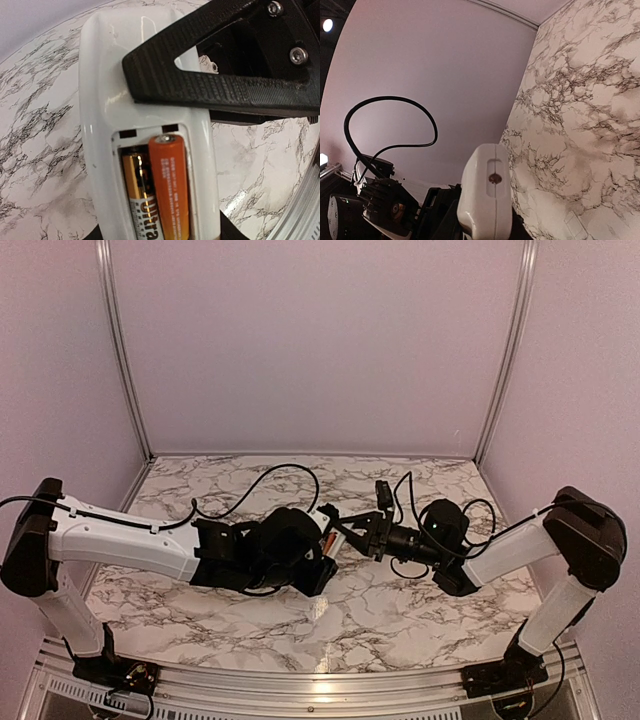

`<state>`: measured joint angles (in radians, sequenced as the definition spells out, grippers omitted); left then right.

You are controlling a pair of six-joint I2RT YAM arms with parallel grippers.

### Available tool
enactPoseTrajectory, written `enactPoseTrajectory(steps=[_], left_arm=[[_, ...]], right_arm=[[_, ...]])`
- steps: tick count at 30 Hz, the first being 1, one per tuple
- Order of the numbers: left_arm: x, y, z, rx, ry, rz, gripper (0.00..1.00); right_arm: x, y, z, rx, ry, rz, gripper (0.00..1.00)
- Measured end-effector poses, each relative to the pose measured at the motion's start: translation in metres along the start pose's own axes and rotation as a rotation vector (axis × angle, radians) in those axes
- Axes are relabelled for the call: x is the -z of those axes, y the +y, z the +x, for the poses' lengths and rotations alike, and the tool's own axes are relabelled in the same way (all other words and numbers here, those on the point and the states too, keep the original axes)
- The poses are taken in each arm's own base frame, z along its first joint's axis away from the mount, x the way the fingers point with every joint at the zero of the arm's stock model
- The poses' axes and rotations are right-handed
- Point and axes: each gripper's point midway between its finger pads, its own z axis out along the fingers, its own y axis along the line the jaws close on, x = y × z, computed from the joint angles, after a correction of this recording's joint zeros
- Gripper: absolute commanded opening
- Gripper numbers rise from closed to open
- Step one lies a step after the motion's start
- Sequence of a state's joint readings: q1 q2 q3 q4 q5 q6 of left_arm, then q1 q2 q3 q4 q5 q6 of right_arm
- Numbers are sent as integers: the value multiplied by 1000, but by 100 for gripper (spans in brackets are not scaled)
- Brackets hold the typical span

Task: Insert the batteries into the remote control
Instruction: Adjust the remote control without the battery cover.

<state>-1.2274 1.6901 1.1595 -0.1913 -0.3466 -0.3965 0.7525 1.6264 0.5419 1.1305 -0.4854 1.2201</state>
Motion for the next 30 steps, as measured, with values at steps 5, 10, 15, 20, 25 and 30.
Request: enactPoseTrajectory(steps=[5, 10, 15, 20, 25, 30], left_arm=[[2, 2, 10, -76, 31, 9, 33], [2, 4, 21, -133, 68, 16, 33], [5, 3, 21, -140, 74, 37, 46], [9, 3, 21, -148, 72, 53, 79], [24, 5, 22, -153, 55, 82, 87], [56, 13, 4, -171, -47, 106, 88]], right_arm=[[2, -4, 3, -10, 28, 14, 27], [2, -7, 7, -20, 57, 28, 24], [1, -5, 8, -5, 75, 21, 7], [-1, -3, 9, -1, 84, 13, 0], [-1, -2, 10, -3, 98, 11, 0], [-5, 1, 17, -9, 159, 3, 0]])
